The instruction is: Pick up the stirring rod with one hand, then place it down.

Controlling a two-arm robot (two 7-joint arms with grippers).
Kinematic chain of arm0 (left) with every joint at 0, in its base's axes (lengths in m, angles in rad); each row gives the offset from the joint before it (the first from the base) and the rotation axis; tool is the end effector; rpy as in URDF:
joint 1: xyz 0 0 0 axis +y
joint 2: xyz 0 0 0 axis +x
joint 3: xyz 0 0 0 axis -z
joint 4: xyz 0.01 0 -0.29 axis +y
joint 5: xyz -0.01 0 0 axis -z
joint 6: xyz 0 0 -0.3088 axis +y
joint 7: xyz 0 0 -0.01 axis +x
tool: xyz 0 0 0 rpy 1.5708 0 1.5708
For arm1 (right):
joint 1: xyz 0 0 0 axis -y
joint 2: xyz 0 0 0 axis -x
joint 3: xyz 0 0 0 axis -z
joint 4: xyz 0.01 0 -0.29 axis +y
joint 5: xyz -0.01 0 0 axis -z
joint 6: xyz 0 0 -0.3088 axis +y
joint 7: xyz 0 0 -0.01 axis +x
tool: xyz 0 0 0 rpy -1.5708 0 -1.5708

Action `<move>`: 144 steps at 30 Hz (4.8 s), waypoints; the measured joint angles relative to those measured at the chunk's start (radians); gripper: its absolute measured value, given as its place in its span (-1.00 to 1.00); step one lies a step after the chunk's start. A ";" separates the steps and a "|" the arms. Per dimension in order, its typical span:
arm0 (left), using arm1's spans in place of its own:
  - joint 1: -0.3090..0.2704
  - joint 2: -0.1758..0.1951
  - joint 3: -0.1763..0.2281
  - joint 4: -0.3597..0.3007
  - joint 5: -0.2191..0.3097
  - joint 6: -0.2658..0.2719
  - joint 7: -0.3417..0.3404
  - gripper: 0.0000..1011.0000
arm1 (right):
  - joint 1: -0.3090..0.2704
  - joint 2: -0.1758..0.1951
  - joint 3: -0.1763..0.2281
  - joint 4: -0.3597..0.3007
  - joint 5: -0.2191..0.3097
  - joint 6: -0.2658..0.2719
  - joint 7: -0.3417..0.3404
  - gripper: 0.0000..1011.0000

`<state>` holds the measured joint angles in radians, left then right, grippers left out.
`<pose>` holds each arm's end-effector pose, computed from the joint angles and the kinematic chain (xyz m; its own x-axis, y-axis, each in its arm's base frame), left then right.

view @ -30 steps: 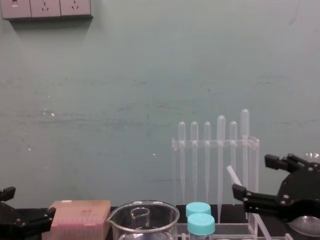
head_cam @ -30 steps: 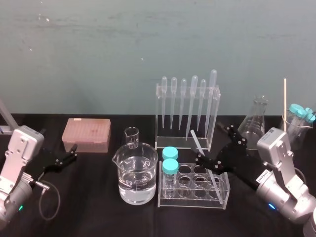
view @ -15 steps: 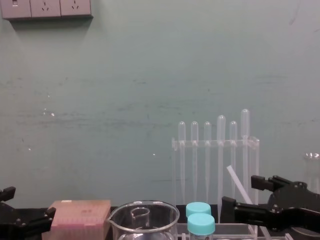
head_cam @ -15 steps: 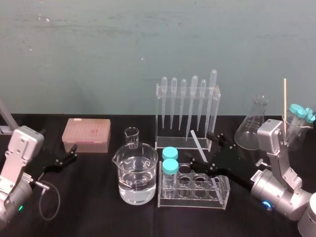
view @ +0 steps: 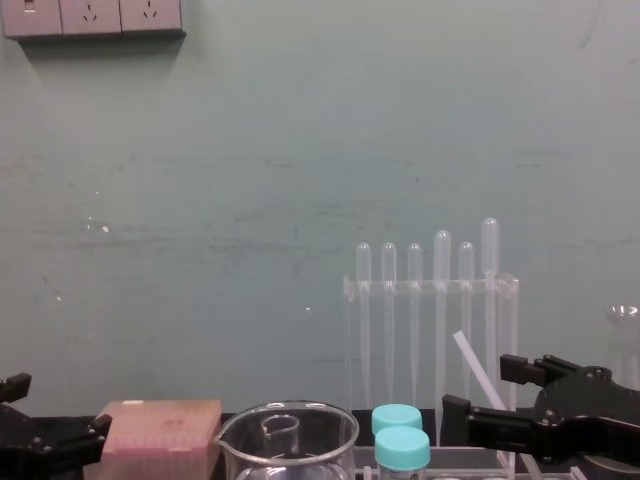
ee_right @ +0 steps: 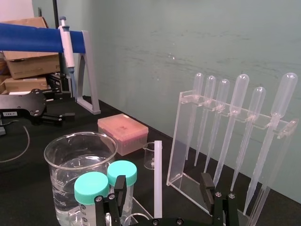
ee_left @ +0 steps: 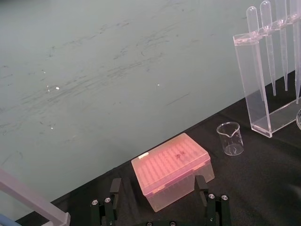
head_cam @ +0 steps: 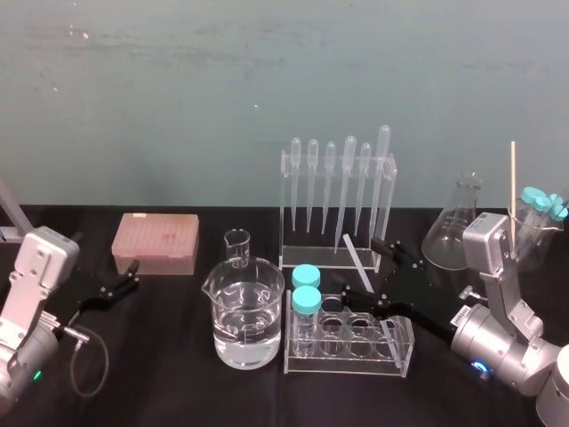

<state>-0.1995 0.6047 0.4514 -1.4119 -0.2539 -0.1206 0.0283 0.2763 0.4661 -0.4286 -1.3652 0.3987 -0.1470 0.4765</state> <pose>0.3581 0.0827 -0.3023 0.2922 0.8803 0.3737 -0.9553 0.2873 0.0703 0.3853 -0.0449 -0.2902 0.6915 -0.7093 0.1368 0.7185 0.6949 -0.0290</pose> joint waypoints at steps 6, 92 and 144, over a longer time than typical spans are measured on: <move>0.000 0.000 0.000 0.000 0.000 0.000 0.000 0.98 | 0.000 0.000 -0.001 -0.001 0.000 -0.002 0.000 0.98; 0.000 0.000 0.000 0.000 0.000 0.000 0.000 0.98 | -0.028 -0.124 0.103 -0.034 -0.111 -0.455 -0.018 -0.86; 0.000 0.000 0.000 0.000 0.000 0.000 0.000 0.98 | -0.063 -0.144 0.157 -0.005 0.058 -0.441 0.058 -0.86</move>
<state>-0.1995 0.6047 0.4514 -1.4120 -0.2539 -0.1206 0.0283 0.2129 0.3218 -0.2717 -1.3699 0.4566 -0.5878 0.5349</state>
